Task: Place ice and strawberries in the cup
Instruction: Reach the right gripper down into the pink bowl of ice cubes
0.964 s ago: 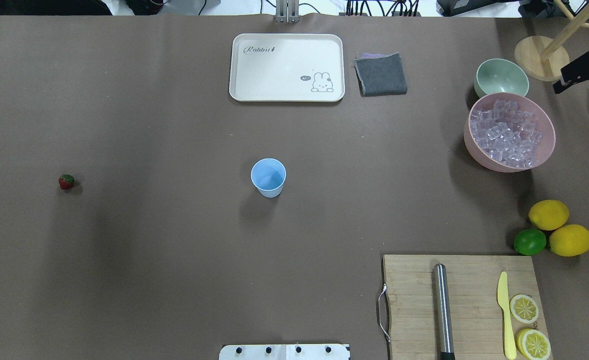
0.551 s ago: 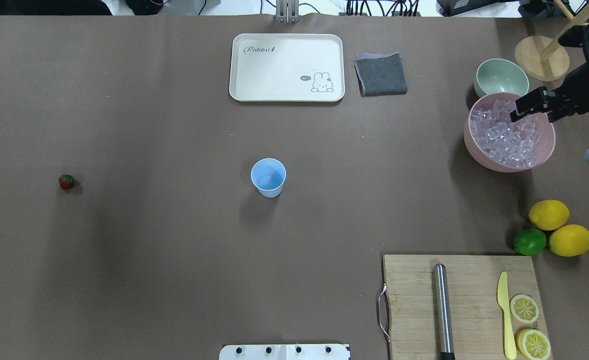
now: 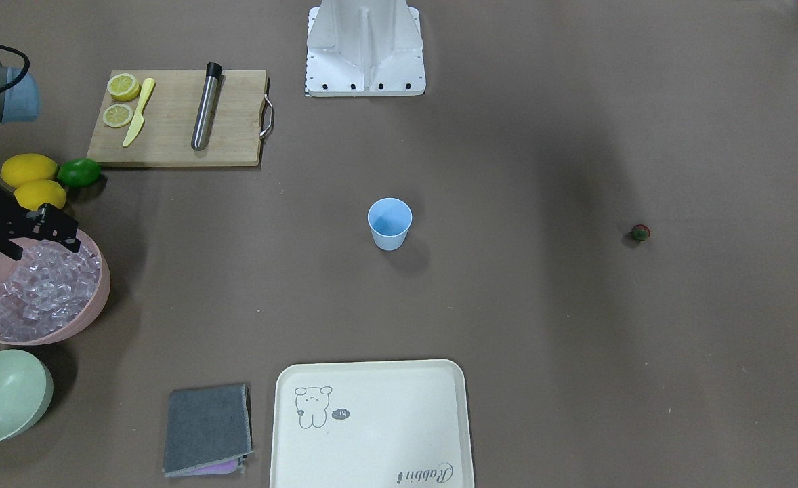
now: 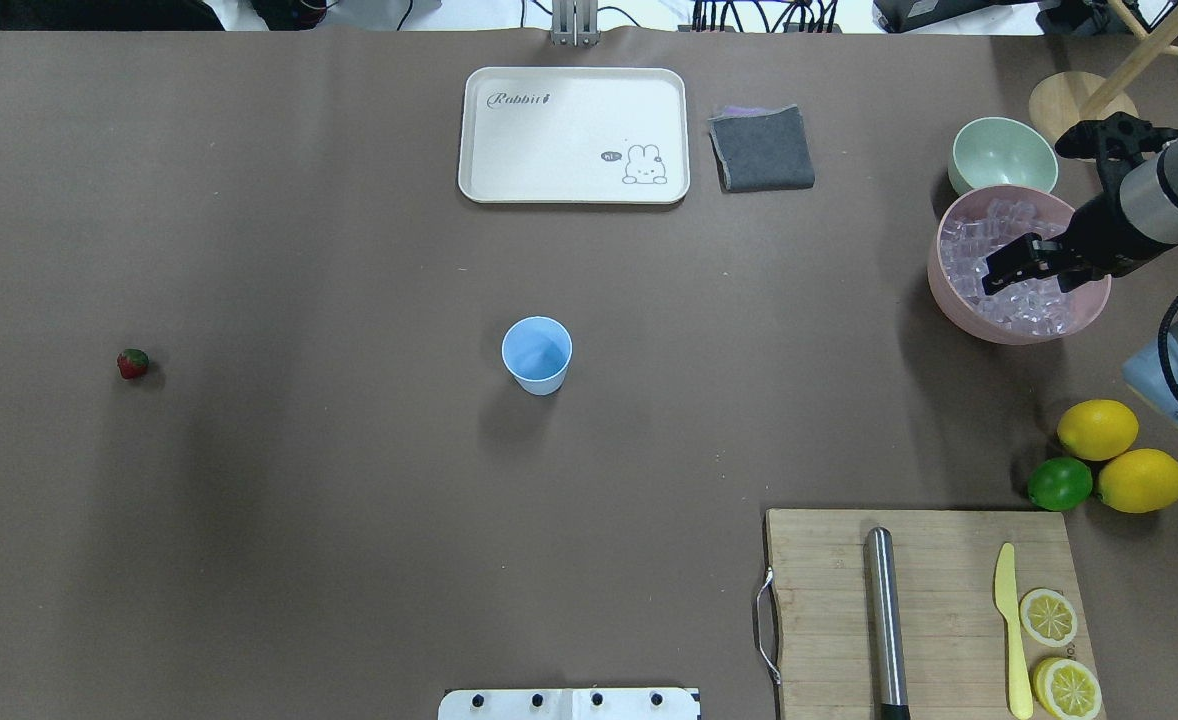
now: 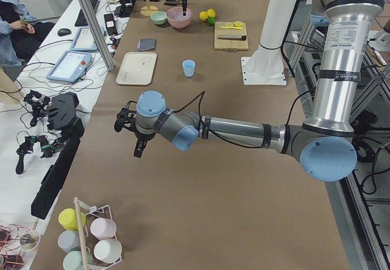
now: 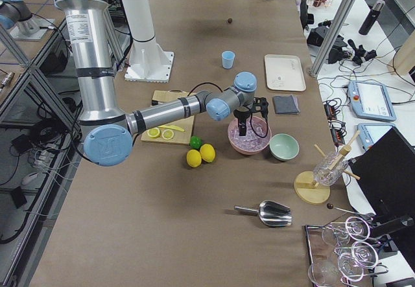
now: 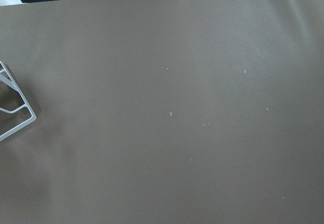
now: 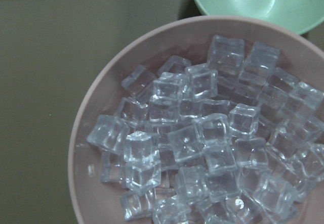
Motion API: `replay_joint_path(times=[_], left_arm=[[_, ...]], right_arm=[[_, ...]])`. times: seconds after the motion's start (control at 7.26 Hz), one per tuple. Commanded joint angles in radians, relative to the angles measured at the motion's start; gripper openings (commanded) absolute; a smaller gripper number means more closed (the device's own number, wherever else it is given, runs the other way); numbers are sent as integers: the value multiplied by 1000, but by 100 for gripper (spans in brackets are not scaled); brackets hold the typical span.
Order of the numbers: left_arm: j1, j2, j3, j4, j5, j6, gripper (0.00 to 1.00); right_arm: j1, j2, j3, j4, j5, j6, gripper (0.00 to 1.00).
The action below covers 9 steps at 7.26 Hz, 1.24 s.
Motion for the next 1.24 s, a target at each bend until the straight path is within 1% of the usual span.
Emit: replay_joint_path(times=[0.0,0.28,0.41,0.55,0.69,0.96,1.1], left_arm=[[0,-2,-2,-1,24,1,97],[2,-3,-1,-1,27,-1,97],[2,-5,-1,-1,27,-1,97],[2,-5,-2,-1,27,-1,97],[2,-3,-4,-1,27,-1,97],[2,-2,-7,-1,27,-2,97],[2,0,-7,-3,27,-1,97]], right_arm=[[-7,-8,-27,1,-6,-42,98],[-11,-15,-30,1,-21,-44,97],[-20,-21,-32,32,-24,-42,96],[-22,-29,-47,79,-25,-39,88],[-23,-38,-53,109,-23,-35,87],[-22,-46,-53,112,-25,-41,60],[-22,-46,-50,113,-25,-42,51]])
